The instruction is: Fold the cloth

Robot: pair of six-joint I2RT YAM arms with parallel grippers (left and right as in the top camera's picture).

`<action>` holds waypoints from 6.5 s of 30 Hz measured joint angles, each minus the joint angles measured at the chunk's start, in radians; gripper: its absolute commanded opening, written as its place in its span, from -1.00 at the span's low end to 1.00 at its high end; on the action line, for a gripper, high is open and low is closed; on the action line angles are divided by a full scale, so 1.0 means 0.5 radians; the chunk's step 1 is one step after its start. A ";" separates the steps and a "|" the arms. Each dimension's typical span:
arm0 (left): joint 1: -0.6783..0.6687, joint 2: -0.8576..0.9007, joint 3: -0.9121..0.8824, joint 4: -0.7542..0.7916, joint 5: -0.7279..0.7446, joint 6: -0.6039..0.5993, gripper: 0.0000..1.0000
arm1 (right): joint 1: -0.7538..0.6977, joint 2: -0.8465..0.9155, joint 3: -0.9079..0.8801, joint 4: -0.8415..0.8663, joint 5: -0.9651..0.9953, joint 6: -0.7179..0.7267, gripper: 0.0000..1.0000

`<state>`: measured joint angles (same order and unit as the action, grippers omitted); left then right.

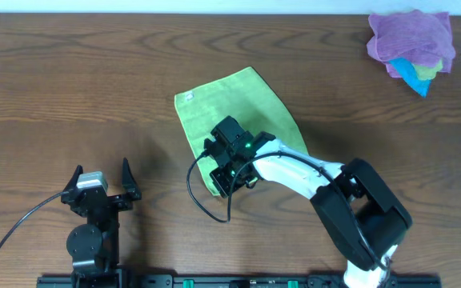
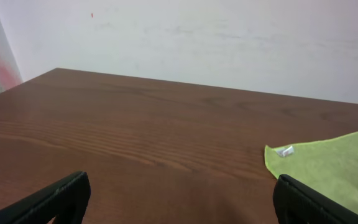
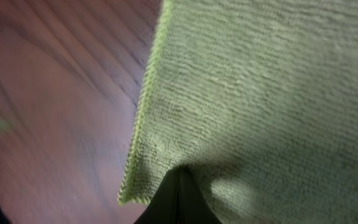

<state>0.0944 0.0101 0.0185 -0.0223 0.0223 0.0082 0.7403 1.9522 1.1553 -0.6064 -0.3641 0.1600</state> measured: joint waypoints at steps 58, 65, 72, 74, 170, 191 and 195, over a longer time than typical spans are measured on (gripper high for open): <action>0.000 0.000 0.000 -0.001 0.000 0.000 0.91 | 0.033 0.004 0.409 -0.803 0.089 -0.433 -0.97; 0.000 0.000 0.000 -0.001 -0.001 0.000 0.91 | -0.031 -0.338 0.419 -0.815 0.526 -0.326 -0.97; 0.000 0.000 0.000 -0.001 -0.001 0.000 0.91 | -0.111 -0.934 0.426 -0.999 0.743 -0.296 -0.97; 0.000 0.000 0.000 -0.001 -0.001 0.000 0.91 | -0.111 -1.073 0.424 -1.069 0.769 -0.289 -0.97; -0.853 2.393 1.736 -1.055 0.367 -0.518 0.76 | -0.114 -2.297 -0.024 -1.015 0.859 0.074 0.99; -0.864 2.894 1.763 -1.196 0.031 -0.428 -0.71 | -0.320 -1.978 -0.024 -0.912 1.003 0.173 0.95; -0.864 2.894 1.764 -1.200 0.024 -0.449 -0.88 | -0.320 -1.932 -0.024 -0.912 1.002 0.181 0.92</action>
<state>-0.3378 1.4570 0.9005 -0.6224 0.0341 -0.2161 0.5800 0.9863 1.1435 -1.0622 0.1368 0.2504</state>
